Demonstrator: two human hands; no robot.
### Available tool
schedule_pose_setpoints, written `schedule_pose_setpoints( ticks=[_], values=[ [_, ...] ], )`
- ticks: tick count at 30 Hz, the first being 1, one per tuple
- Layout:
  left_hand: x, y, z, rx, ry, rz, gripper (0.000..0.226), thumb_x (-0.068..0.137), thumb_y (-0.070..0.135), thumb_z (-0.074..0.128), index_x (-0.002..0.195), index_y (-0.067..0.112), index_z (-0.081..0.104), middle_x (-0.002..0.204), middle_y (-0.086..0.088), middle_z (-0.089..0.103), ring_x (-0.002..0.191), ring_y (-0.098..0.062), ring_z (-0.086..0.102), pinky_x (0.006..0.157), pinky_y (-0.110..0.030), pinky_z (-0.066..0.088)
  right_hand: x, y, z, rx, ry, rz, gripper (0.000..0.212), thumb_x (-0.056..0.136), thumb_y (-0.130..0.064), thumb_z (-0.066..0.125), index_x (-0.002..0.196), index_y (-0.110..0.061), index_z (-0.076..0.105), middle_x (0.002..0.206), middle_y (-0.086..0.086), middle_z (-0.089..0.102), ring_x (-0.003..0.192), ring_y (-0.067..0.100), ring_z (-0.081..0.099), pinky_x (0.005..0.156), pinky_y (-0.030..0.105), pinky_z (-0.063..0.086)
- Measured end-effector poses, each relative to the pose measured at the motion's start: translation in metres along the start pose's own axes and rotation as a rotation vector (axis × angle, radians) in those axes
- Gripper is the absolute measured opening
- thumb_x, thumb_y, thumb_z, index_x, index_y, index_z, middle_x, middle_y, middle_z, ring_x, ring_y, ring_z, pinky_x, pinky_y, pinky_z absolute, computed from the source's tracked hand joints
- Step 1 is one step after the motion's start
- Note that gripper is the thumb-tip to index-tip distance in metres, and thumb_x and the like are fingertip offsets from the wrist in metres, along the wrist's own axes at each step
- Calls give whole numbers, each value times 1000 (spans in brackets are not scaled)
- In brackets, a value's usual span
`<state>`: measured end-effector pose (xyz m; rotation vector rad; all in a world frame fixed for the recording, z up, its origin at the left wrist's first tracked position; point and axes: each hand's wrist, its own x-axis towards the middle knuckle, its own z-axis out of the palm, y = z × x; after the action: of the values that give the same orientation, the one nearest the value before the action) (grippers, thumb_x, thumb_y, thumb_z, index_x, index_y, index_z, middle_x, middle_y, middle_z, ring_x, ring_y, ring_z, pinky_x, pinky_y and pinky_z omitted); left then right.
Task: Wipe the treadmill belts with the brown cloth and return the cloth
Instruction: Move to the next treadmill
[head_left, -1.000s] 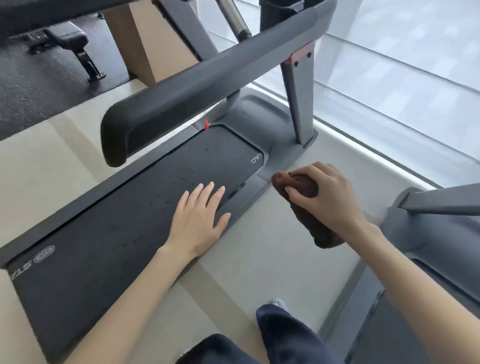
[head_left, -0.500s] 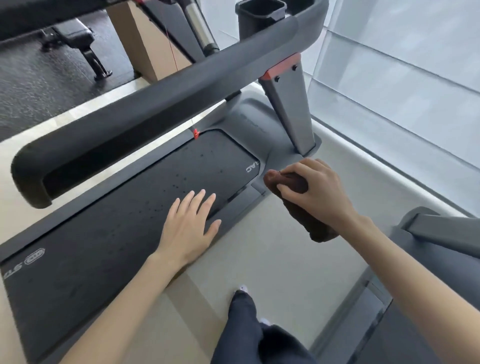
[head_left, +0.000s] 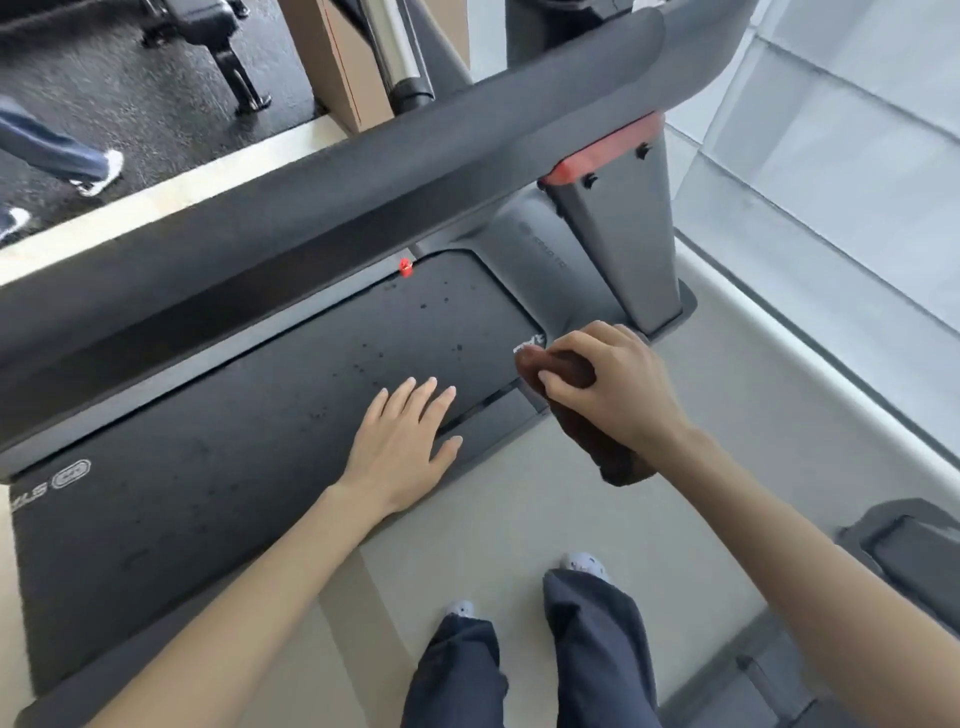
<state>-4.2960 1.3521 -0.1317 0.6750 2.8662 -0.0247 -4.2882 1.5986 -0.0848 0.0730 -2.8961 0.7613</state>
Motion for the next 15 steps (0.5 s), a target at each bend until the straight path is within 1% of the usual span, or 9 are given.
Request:
schedule_pose_setpoints(
  ticks=[4, 8, 11, 15],
  values=[
    [35, 28, 16, -34, -3, -108, 58, 97, 45, 28, 149, 21, 17, 156, -4, 18, 143, -22, 12, 116, -39, 11, 37, 42, 3, -16, -77, -95, 23, 80, -41, 60, 97, -27, 67, 95, -7, 61, 91, 16, 52, 74, 27, 42],
    [68, 50, 53, -59, -8, -205, 58, 97, 44, 30, 148, 20, 18, 155, -4, 19, 143, -23, 13, 116, -40, 13, 61, 88, 27, -13, -128, -190, 22, 79, -42, 60, 94, -28, 66, 93, -7, 60, 90, 16, 52, 70, 26, 39],
    [95, 59, 94, -53, -43, -224, 58, 97, 45, 30, 148, 21, 18, 156, -4, 19, 143, -22, 13, 116, -39, 12, 79, 128, 70, -28, -135, -207, 22, 80, -41, 61, 94, -25, 66, 93, -5, 61, 90, 19, 53, 67, 26, 38],
    [144, 48, 166, 17, -54, -211, 58, 97, 45, 30, 148, 20, 18, 156, -4, 19, 143, -22, 14, 115, -39, 11, 99, 185, 160, -42, -203, -149, 24, 82, -43, 59, 95, -24, 65, 94, -1, 60, 94, 22, 54, 69, 28, 39]
  ],
)
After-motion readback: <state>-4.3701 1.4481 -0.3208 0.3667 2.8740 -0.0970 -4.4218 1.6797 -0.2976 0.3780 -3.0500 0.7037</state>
